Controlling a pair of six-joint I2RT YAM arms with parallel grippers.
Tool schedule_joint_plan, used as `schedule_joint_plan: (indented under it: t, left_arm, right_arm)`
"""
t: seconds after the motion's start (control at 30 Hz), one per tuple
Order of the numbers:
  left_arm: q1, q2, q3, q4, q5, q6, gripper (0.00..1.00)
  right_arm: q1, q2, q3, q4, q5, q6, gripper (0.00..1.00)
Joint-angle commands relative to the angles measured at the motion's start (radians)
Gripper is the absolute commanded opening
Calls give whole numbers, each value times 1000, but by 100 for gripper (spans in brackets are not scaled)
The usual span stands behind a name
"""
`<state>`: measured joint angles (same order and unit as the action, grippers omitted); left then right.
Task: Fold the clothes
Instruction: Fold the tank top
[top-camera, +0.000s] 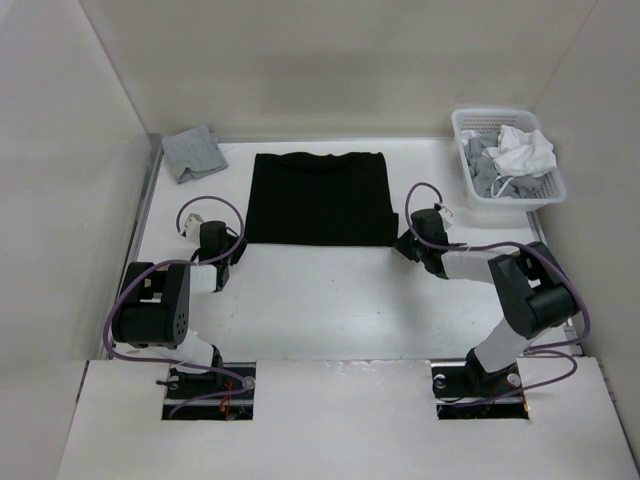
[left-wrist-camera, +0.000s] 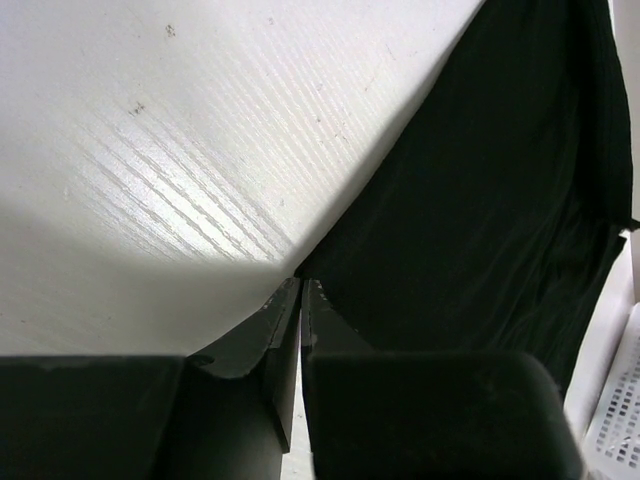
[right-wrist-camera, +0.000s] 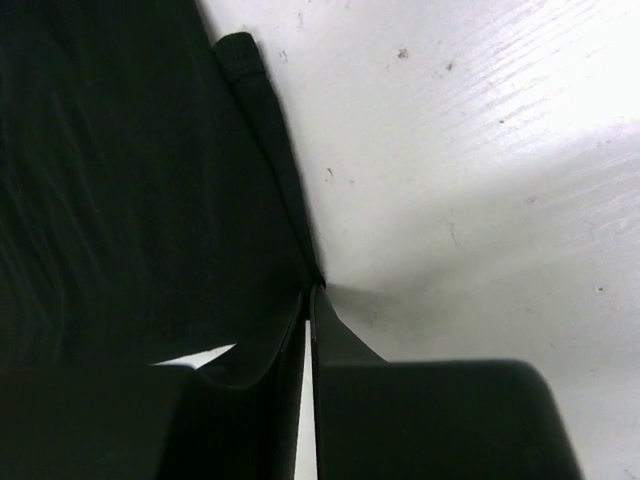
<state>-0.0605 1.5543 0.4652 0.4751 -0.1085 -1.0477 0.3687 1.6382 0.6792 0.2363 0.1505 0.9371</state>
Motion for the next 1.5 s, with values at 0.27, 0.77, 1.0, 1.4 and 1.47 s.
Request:
schedule_joint_plan:
  t: [0.27,0.77,1.0,1.4,1.47]
  left_arm:
    - [-55,-398,18,-64,-23,44,0]
    - [-190,-1116,440,-618,-135,225,0]
    - [-175,-998,310,-586,-126,189,0]
    - [-43,-208,235,-136,-22,100,0]
    - [3,-79,330,-112,56,59,0]
  right_arm:
    - [98,-366,-81,63,144,-153,0]
    - [626,-1055,407,-594,574,-472,1]
    - [413,-917,300,-499,300,-411,2]
    - [-63,-160,284,-28,-229,-236,1]
    - [-89,-59,380,-29,-252,-230,1]
